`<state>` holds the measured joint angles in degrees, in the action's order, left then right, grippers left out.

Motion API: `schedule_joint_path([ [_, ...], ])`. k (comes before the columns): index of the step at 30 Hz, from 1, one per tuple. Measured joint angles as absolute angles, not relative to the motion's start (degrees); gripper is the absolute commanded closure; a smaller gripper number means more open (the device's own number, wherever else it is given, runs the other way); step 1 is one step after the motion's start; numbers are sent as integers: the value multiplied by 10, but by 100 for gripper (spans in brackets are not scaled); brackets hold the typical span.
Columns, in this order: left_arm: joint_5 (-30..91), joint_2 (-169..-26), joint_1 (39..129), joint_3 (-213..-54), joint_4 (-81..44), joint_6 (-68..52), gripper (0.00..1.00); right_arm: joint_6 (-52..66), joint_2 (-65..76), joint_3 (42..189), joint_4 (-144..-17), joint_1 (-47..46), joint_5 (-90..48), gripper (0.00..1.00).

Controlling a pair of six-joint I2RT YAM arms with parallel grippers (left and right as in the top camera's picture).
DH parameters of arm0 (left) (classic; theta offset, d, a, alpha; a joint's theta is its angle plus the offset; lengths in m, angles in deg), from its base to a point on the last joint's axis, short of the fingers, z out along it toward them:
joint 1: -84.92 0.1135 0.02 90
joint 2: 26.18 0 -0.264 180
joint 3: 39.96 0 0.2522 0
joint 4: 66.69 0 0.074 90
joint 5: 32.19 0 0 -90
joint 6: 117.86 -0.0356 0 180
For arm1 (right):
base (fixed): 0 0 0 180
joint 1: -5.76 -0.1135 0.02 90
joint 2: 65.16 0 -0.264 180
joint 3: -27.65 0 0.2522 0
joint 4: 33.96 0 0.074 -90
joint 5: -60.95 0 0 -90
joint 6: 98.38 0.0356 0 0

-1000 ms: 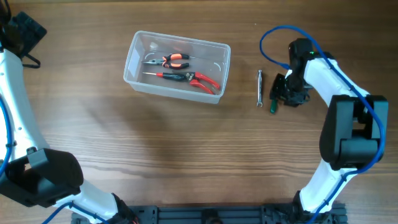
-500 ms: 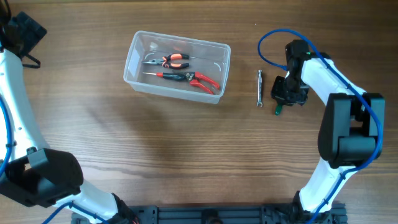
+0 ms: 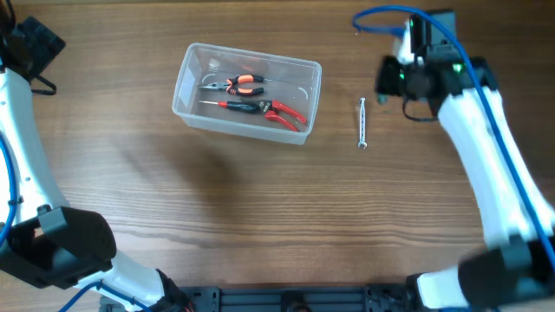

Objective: Pack container
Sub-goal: 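Place the green screwdriver into the container with the right gripper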

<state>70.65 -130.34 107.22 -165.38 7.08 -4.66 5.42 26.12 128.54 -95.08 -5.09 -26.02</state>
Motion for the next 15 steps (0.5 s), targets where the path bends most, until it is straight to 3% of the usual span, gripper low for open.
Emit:
schedule_joint_path([
  [7, 707, -1303, 1072, -1654, 71, -47, 0, -144, 248, 1295, -840, -272, -210, 96],
  [15, 707, -1303, 1072, -1654, 71, -47, 0, -371, 451, 1295, -770, -307, -165, 96],
])
